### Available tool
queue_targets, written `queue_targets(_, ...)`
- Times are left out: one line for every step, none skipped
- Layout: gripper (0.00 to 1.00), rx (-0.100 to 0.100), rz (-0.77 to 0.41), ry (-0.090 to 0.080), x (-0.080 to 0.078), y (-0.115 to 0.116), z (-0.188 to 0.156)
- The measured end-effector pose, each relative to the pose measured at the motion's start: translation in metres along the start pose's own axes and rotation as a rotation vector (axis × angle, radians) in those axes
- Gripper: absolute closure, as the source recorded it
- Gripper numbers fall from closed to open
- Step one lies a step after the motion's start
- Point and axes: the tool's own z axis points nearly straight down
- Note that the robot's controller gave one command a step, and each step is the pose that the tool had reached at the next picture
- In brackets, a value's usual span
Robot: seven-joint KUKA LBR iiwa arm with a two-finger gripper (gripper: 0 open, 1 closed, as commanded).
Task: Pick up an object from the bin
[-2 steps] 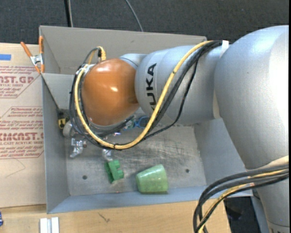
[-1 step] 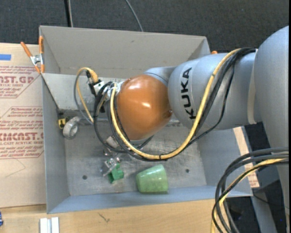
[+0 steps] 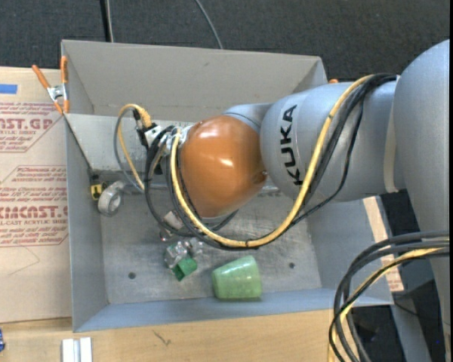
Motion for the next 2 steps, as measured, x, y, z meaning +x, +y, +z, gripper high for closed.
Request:
queue_targets(1.0, 0.008, -0.006, 0.004, 0.02, -0.003, -0.073)
queue_targets(1.0, 0.007, -0.03, 0.003, 0.031, -0.008, -0.135)
